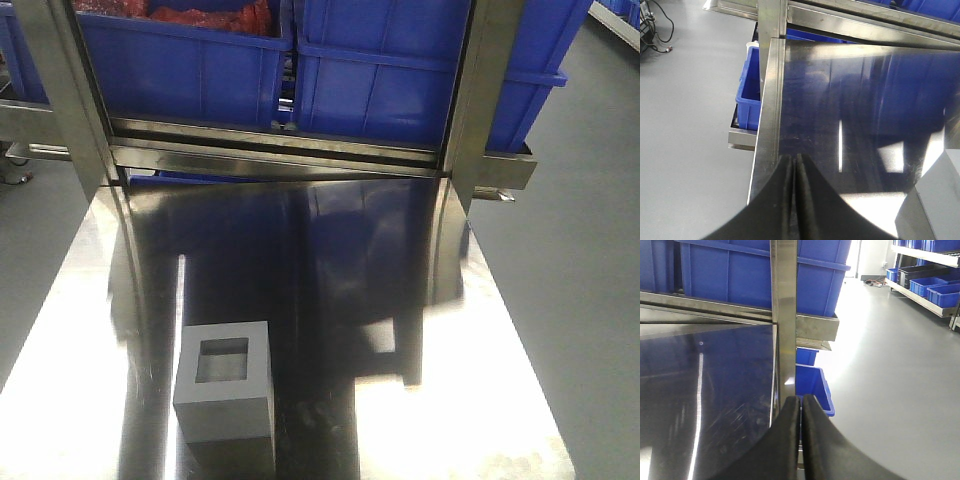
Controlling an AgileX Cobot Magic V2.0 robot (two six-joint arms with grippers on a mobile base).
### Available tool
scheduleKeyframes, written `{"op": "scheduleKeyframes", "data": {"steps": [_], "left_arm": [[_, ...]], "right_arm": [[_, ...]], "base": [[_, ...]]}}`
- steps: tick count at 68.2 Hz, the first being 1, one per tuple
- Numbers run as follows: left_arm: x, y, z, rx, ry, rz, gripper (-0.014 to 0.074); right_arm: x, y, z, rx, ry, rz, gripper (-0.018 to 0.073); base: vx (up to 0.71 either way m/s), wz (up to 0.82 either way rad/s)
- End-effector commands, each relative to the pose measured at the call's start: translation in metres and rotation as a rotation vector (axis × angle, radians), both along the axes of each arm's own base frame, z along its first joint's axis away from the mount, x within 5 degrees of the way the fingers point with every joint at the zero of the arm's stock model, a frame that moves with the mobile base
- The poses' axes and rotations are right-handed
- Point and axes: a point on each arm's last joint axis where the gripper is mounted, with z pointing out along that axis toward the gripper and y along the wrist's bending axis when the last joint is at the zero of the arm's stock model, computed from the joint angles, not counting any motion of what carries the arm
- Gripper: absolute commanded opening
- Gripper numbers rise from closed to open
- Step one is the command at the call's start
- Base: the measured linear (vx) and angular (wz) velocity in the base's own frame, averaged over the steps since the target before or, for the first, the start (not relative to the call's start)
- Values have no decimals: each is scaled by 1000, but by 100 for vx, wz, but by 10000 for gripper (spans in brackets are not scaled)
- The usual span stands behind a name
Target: Sort gray base to blue bin
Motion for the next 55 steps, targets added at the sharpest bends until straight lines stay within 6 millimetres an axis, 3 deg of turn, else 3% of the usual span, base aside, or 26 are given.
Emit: {"op": "scheduleKeyframes", "data": {"steps": [1, 15, 35, 55], "left_arm": [[5, -1, 14, -13, -79, 0, 1], [5, -1, 14, -13, -79, 0, 96], [4, -1, 14, -14, -73, -1, 372], [5, 0, 17, -13, -106, 1, 398]], "right_arm": [[0, 0, 5, -19, -80, 5, -5], [0, 0, 5, -19, -80, 5, -5], [0, 0, 5, -19, -80, 5, -5], [0, 0, 5, -19, -80, 5, -5]], "base": [[0, 0], [0, 0], [0, 0], [0, 0]]}}
